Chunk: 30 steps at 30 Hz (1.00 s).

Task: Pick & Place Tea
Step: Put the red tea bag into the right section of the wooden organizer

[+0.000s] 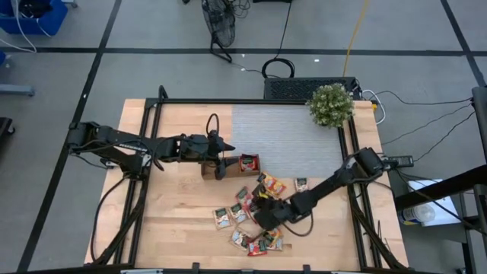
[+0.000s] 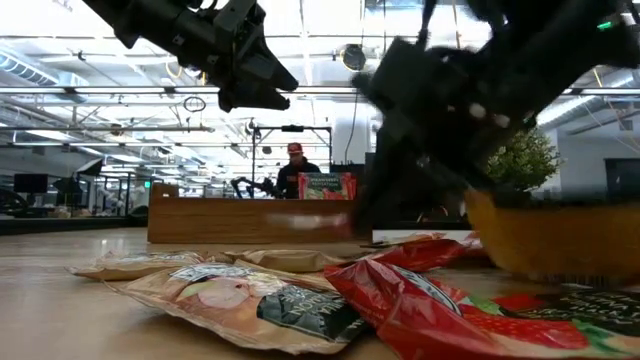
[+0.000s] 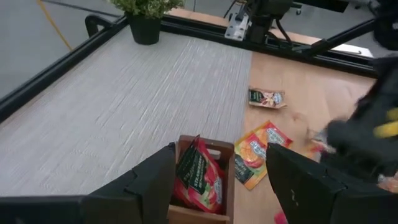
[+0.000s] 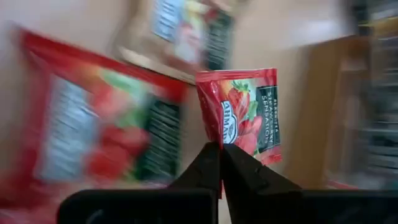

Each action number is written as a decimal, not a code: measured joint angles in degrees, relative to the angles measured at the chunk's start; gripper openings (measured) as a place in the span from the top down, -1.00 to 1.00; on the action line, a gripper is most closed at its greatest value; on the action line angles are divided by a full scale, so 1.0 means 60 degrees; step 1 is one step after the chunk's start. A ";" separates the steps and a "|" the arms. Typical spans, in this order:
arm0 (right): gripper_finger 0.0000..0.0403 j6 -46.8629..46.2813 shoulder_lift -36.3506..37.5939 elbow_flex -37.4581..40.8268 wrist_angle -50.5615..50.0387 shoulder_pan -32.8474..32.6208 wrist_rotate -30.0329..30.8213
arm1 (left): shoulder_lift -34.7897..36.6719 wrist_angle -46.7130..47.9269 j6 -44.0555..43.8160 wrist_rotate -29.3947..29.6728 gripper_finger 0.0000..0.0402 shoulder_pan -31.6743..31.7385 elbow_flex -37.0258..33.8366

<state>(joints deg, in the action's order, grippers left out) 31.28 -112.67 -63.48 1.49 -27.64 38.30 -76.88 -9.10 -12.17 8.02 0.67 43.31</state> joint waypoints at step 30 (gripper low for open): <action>1.00 0.7227 0.0217 0.1447 0.7466 0.1183 0.4878 | -0.1035 -0.0963 -0.2704 0.0006 -0.25 0.0000 -0.0004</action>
<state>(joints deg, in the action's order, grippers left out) 74.65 -111.37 -54.80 46.29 -20.54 67.57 -83.09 -14.87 -28.40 8.05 0.67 43.29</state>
